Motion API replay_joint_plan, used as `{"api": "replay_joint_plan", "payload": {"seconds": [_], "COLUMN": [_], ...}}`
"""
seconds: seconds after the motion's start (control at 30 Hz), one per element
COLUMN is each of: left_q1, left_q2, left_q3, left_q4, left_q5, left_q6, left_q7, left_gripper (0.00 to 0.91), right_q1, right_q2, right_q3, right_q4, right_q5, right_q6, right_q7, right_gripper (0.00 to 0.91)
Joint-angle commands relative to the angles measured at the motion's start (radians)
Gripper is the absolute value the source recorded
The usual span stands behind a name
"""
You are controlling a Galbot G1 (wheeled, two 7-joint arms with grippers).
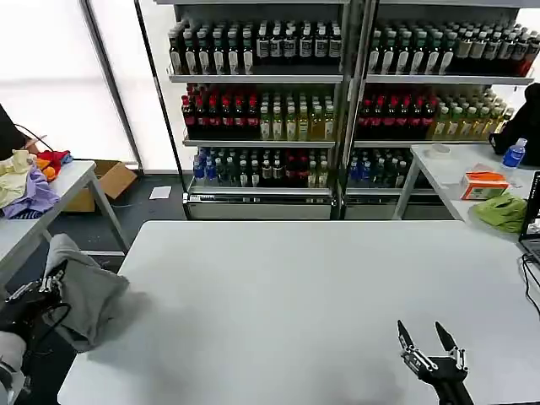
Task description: Fold and organize the clothes.
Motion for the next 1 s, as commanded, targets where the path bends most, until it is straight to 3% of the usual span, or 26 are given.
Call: {"api": "replay_joint_plan", "payload": {"seconds": [0.03, 0.17, 0.27, 0.47, 0.57, 0.6, 0.63, 0.67, 0.83, 1.0], "left_q1": [0.037, -0.075, -0.236, -0.448, -0.5, -0.517, -0.529, -0.542, -0.576, -0.572], "left_q2": [-0.116, -0.149, -0.179, -0.267, -0.294, -0.3, -0.305, -0.308, -0.29, -0.242], "left_q3": [0.498, 0.869, 1.05, 1.257, 1.282, 1.282, 1.278, 1.274, 1.202, 1.072], "left_q4": [-0.137, 0.049, 0.195, 0.333, 0.368, 0.378, 0.385, 0.384, 0.305, 0.209], "left_q5": [0.268, 0.411, 0.415, 0.286, 0.193, 0.177, 0.166, 0.155, -0.109, -0.261], "left_q6": [-0.021, -0.049, -0.056, -0.04, -0.039, -0.038, -0.038, -0.037, -0.009, -0.047], "left_q7": [-0.056, -0.133, -0.179, -0.26, -0.281, -0.288, -0.294, -0.301, -0.359, -0.303], "left_gripper": [0.01, 0.0, 0.01, 0.01, 0.03, 0.252, 0.635, 0.907, 0.907, 0.907], "right_q1": [0.012, 0.006, -0.006, -0.035, -0.041, -0.036, -0.032, -0.03, 0.02, 0.167], "right_q2": [0.007, 0.026, 0.038, 0.06, 0.058, 0.056, 0.052, 0.04, -0.011, -0.064], "right_q3": [0.027, 0.037, 0.039, 0.013, -0.027, -0.04, -0.055, -0.076, -0.168, -0.279], "right_q4": [0.009, 0.036, 0.048, 0.073, 0.086, 0.088, 0.091, 0.094, 0.076, 0.027], "right_q5": [0.016, 0.021, 0.021, -0.005, -0.057, -0.071, -0.076, -0.077, -0.098, -0.066], "right_q6": [0.0, -0.005, -0.01, -0.044, -0.111, -0.136, -0.161, -0.193, -0.286, -0.382], "right_q7": [0.004, 0.004, 0.004, 0.019, 0.061, 0.075, 0.088, 0.102, 0.15, 0.21], "right_gripper": [0.907, 0.907, 0.907, 0.907, 0.907, 0.907, 0.907, 0.907, 0.907, 0.907]}}
